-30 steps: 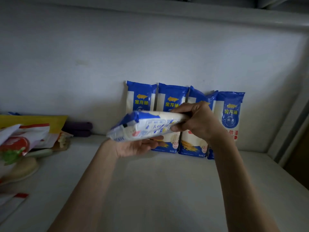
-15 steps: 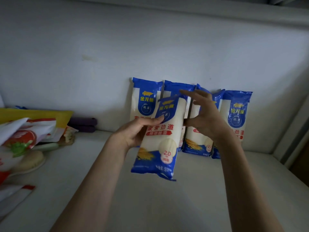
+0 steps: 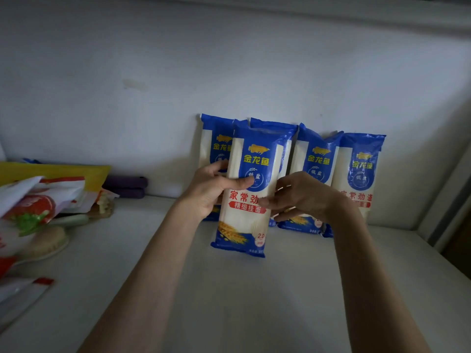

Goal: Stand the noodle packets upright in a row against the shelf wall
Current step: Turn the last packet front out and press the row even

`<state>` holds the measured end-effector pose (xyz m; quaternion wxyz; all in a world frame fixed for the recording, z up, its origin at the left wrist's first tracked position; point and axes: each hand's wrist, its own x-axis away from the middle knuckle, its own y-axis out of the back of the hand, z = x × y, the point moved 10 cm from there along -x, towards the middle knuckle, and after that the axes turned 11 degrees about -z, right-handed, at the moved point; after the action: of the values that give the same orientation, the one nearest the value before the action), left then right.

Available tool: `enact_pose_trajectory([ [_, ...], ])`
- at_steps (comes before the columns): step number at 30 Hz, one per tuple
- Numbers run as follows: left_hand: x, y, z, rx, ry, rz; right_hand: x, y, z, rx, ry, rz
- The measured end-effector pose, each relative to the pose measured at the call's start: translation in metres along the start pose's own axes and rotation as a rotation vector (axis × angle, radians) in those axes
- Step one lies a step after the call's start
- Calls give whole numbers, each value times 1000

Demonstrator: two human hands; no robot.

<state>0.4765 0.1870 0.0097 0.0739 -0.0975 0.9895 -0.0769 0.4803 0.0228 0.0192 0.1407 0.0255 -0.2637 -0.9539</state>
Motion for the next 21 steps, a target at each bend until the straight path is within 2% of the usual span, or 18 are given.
enact_pose_trajectory([
  [6,-2,6,4,1,19,-11,-2,-41,-17,102,-75,156],
  [11,-7,27,-2,-76,-27,-27,-9,-49,-7,65,60,70],
  [15,-6,28,1,-142,10,87,-12,-51,-5,38,97,33],
  [18,4,19,21,-345,80,245,-12,-51,-4,33,106,45],
  [21,3,16,25,-441,26,230,-12,-49,-8,40,74,68],
])
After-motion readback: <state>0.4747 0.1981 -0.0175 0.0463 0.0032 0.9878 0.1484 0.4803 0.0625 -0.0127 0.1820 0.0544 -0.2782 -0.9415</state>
